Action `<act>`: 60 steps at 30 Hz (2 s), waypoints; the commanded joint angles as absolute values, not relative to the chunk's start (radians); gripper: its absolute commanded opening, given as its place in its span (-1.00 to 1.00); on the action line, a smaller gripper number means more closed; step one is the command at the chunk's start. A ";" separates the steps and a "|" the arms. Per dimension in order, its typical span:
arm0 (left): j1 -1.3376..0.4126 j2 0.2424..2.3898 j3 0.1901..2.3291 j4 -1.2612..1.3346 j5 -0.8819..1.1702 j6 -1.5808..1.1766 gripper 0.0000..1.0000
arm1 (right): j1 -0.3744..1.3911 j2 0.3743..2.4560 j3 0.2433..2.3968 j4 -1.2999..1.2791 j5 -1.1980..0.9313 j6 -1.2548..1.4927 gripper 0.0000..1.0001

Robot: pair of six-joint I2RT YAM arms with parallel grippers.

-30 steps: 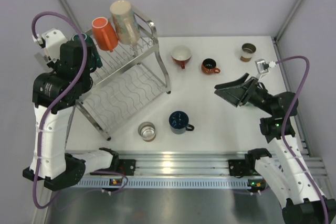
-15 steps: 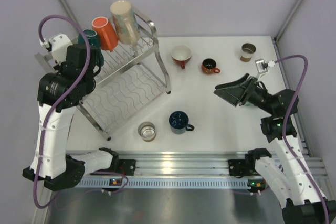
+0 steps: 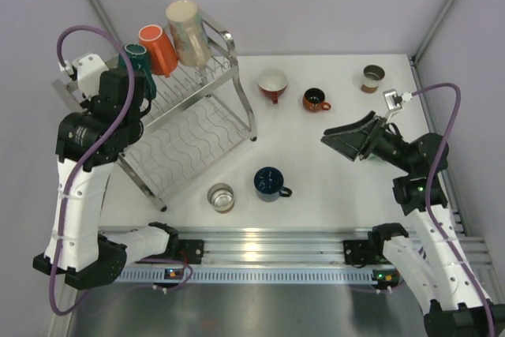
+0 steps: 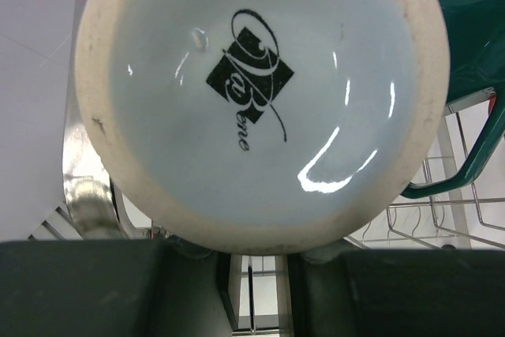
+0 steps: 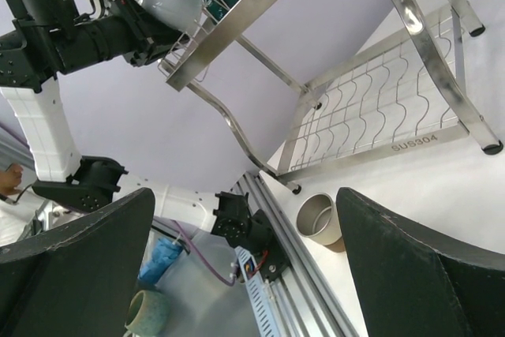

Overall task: Load the cups into the dish rack
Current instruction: Place the cup upside down on the dish rack

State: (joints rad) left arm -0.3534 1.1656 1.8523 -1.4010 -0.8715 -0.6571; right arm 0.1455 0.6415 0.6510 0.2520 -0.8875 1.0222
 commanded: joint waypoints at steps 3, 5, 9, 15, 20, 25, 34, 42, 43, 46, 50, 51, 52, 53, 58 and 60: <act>-0.350 1.144 1.818 -1.316 -0.887 -0.664 -0.86 | 0.135 0.632 0.710 0.245 -0.877 0.993 0.97; -0.350 1.150 1.819 -1.313 -0.888 -0.663 -0.83 | 0.133 0.630 0.715 0.227 -0.877 0.980 0.97; -0.348 1.150 1.827 -1.309 -0.884 -0.657 -0.67 | 0.133 0.621 0.724 0.192 -0.873 0.951 0.97; -0.350 1.150 1.830 -1.299 -0.876 -0.657 -0.37 | 0.133 0.620 0.724 0.173 -0.867 0.940 0.98; -0.350 1.152 1.827 -1.285 -0.861 -0.646 -0.38 | 0.133 0.626 0.726 0.173 -0.864 0.940 0.98; -0.350 1.155 1.841 -1.282 -0.854 -0.640 -0.36 | 0.133 0.626 0.727 0.172 -0.864 0.940 0.98; -0.350 1.166 1.919 -1.282 -0.851 -0.601 -0.03 | 0.133 0.626 0.721 0.169 -0.859 0.937 0.98; -0.350 1.230 2.078 -1.256 -0.767 -0.494 -0.04 | 0.135 0.632 0.735 0.137 -0.856 0.908 0.98; -0.350 1.239 2.101 -1.259 -0.765 -0.485 -0.04 | 0.135 0.635 0.736 0.133 -0.854 0.908 0.98; -0.350 1.262 2.163 -1.255 -0.770 -0.457 -0.04 | 0.133 0.641 0.742 0.132 -0.850 0.904 0.98; -0.348 1.288 2.220 -1.194 -0.730 -0.404 -0.03 | 0.133 0.657 0.749 0.132 -0.844 0.897 0.98; -0.350 1.295 2.226 -1.172 -0.706 -0.396 -0.03 | 0.135 0.666 0.749 0.130 -0.842 0.897 0.98; -0.350 1.293 2.217 -1.119 -0.695 -0.375 -0.03 | 0.133 0.670 0.750 0.132 -0.842 0.897 0.98; -0.350 1.287 2.197 -1.073 -0.674 -0.356 -0.03 | 0.135 0.672 0.753 0.130 -0.842 0.896 0.98; -0.350 1.224 1.958 -0.763 -0.513 -0.239 -0.12 | 0.133 0.676 0.756 0.117 -0.834 0.876 0.98; -0.350 1.223 1.907 -0.677 -0.515 -0.213 -0.14 | 0.133 0.683 0.761 0.101 -0.830 0.855 0.98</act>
State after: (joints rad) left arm -0.3496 1.2255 1.9678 -0.9249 -0.5907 -0.3027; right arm 0.1455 0.6811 0.7086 0.1131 -0.8455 0.8982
